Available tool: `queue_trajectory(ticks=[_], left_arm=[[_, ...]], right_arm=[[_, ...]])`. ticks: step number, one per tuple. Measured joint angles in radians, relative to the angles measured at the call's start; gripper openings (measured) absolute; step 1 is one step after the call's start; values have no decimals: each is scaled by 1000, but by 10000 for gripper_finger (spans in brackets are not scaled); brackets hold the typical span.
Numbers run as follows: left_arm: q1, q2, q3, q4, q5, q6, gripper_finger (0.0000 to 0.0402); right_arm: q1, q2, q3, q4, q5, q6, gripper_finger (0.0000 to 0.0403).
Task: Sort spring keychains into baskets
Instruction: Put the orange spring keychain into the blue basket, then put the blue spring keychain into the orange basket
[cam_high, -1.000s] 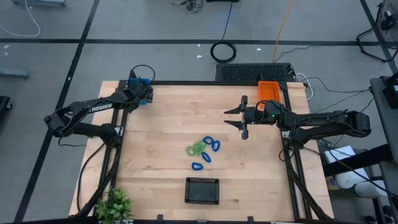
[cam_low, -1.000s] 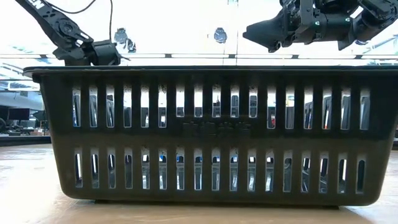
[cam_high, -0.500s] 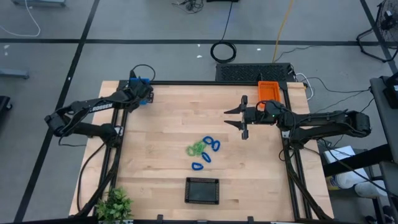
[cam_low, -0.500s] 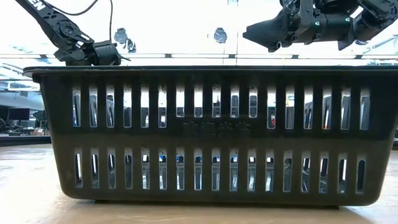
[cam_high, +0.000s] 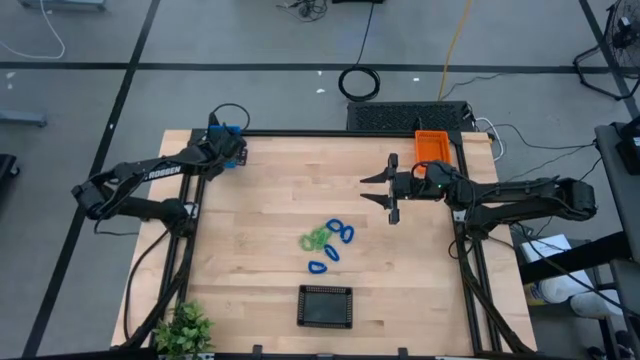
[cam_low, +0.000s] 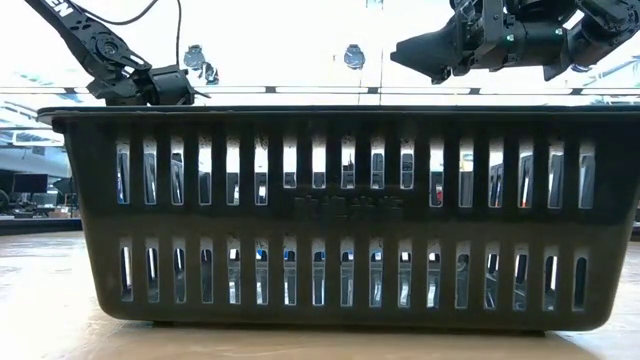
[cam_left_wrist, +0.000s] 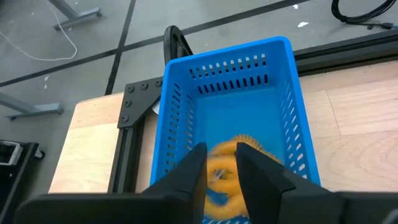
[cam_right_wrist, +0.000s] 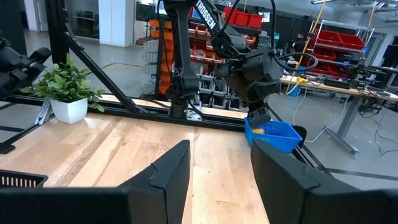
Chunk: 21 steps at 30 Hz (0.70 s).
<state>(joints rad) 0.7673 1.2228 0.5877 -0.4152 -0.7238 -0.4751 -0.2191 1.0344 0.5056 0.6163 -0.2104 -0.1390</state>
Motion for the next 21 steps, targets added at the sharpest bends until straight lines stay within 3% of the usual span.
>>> queue_trajectory(ticks=[12,16,21], left_arm=[[-5,0,3,-2,33,23,108],[-29,-16,28,-1,238,147,108],[-91,-46,44,79,536,197,108]], right_arm=[[0,0,0,0,0,0,155],[0,0,0,0,0,-1,155],[0,0,0,0,0,-2,155]])
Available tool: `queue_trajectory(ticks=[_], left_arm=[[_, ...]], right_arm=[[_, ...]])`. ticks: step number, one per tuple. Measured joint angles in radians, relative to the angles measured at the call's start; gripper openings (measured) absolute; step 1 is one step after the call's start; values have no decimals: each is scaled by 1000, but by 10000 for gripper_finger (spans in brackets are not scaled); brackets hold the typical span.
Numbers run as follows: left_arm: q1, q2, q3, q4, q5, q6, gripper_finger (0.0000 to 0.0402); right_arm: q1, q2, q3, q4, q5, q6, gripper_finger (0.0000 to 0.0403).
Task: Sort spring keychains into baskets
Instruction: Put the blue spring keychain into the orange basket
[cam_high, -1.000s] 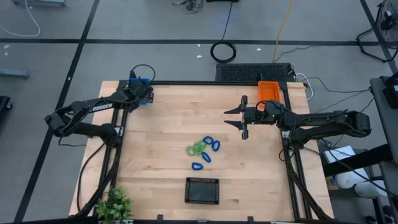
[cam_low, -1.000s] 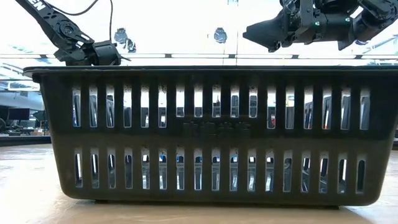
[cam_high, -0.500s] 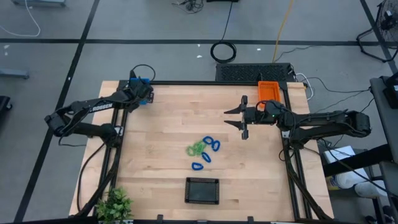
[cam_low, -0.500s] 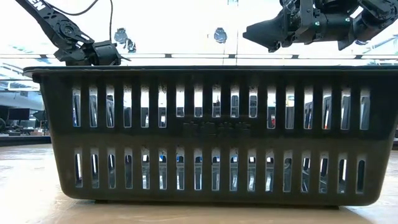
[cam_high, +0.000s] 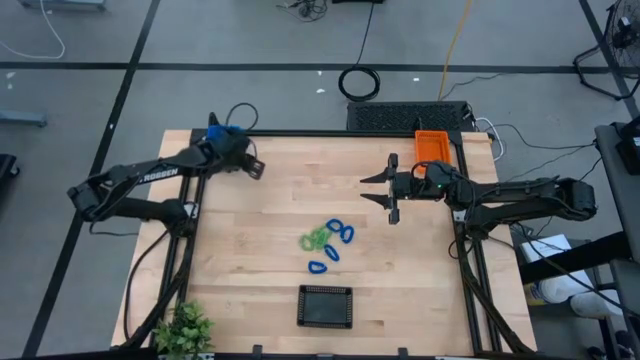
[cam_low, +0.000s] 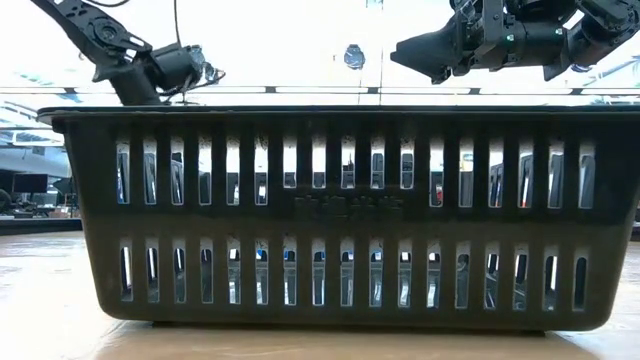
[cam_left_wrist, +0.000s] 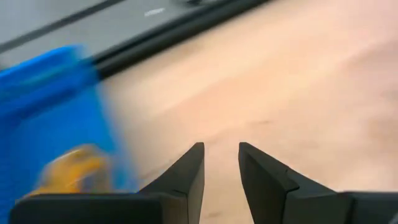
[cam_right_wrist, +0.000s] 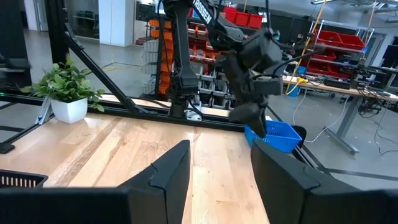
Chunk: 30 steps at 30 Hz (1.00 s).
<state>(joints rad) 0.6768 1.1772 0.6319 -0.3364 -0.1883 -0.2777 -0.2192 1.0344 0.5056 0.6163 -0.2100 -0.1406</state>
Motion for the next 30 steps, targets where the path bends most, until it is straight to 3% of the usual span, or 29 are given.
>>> queue_trajectory(ticks=[6,11,21,30], left_arm=[[-113,-2,0,185,237,124,108],[-225,-1,0,308,328,265,108],[-404,-1,0,394,334,520,108],[-442,-1,0,438,319,545,108]], right_arm=[[0,0,0,0,0,1,155],[0,0,0,0,0,2,155],[0,0,0,0,0,2,155],[5,0,0,0,2,64,155]])
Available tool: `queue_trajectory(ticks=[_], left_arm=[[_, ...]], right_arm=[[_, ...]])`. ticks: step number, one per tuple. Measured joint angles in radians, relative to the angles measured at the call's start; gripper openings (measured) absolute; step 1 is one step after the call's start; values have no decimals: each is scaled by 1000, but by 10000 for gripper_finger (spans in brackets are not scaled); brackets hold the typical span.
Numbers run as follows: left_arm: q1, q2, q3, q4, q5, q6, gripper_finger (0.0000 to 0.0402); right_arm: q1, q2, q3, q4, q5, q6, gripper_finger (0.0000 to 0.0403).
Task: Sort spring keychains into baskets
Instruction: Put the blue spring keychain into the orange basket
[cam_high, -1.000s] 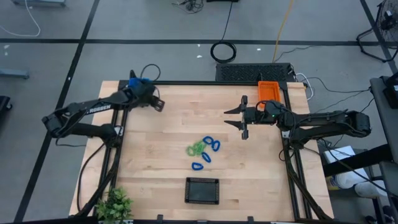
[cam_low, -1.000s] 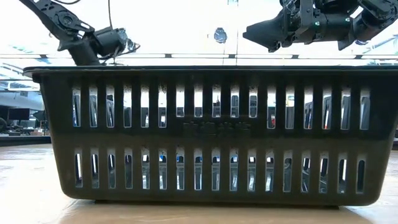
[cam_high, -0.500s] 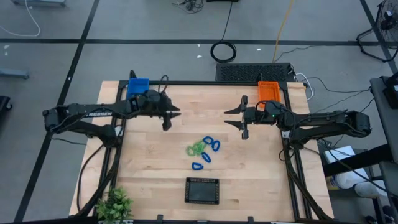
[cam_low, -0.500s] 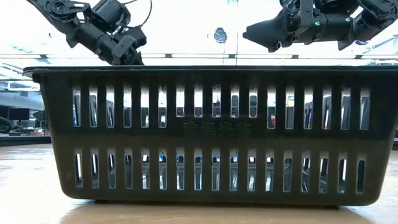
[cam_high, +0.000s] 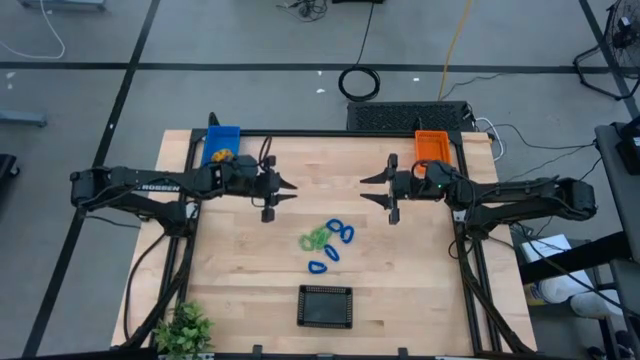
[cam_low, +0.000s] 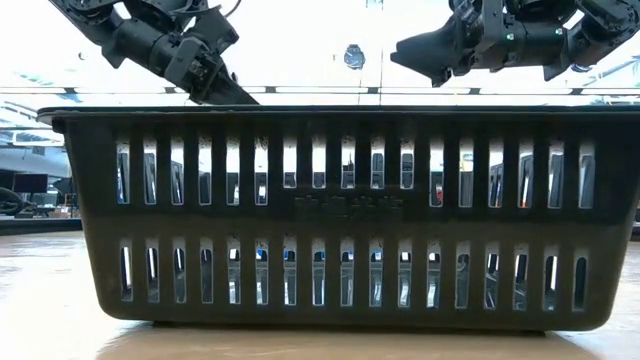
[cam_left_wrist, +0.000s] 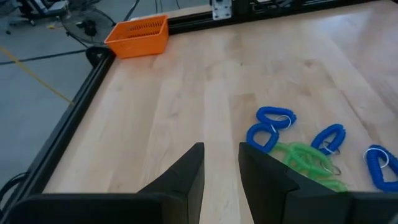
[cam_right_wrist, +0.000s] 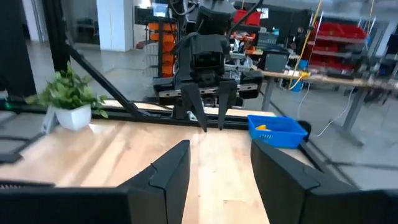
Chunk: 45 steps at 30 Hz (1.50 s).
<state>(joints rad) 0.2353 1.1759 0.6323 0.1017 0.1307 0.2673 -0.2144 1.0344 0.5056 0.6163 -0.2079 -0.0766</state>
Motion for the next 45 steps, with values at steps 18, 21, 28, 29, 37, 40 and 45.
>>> queue_trajectory(ticks=[18,21,28,29,37,40,45], left_arm=[[40,0,0,1,-3,-60,108],[40,0,0,-2,-3,-67,108],[40,0,0,-3,-2,-67,108],[40,0,0,-2,-2,-67,108],[40,0,0,-1,-8,-67,108],[40,0,0,-1,-9,-67,108],[40,0,0,-2,-9,-69,108]], right_arm=[[360,306,316,-646,364,-149,155],[352,379,341,-721,341,-150,155],[352,489,341,-747,257,-234,155],[351,503,341,-754,260,-256,155],[311,605,340,-748,256,-338,155],[300,638,340,-741,256,-358,155],[295,650,342,-722,258,-358,155]])
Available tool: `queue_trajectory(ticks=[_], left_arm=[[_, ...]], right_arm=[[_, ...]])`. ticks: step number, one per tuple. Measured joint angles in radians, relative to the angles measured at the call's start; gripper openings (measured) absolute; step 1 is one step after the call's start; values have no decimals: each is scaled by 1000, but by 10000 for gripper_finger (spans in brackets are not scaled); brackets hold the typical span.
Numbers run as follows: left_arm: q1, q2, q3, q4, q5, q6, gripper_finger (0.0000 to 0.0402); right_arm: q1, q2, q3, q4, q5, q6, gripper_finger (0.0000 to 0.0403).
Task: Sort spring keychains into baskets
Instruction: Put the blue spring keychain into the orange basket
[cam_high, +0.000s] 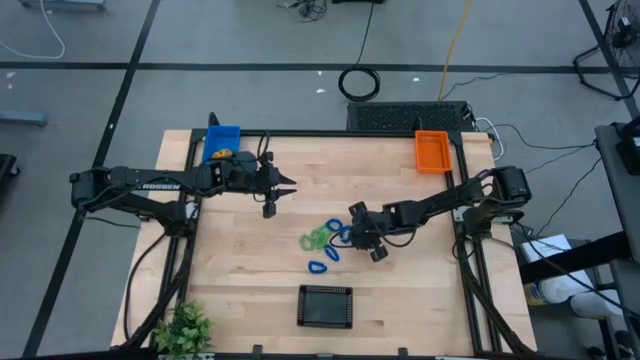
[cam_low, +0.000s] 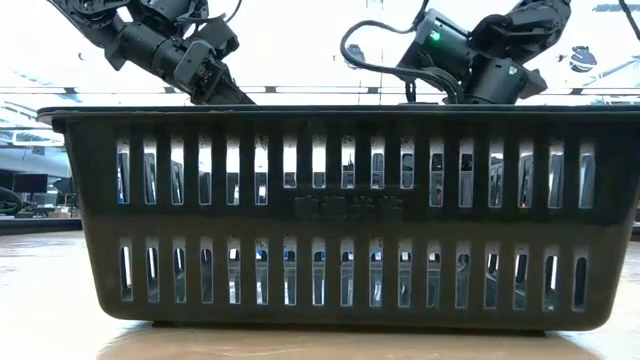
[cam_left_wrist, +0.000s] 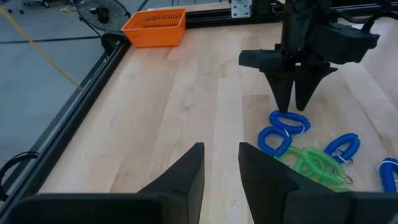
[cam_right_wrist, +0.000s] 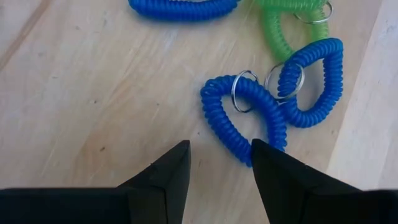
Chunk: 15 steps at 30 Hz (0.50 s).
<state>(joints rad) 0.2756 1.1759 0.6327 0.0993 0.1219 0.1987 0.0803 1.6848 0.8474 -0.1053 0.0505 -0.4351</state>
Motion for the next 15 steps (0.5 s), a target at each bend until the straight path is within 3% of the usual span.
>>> queue_trajectory(ticks=[15], left_arm=[[0,0,0,1,-1,-2,108]], right_arm=[[-1,5,-3,59,-24,-75,155]])
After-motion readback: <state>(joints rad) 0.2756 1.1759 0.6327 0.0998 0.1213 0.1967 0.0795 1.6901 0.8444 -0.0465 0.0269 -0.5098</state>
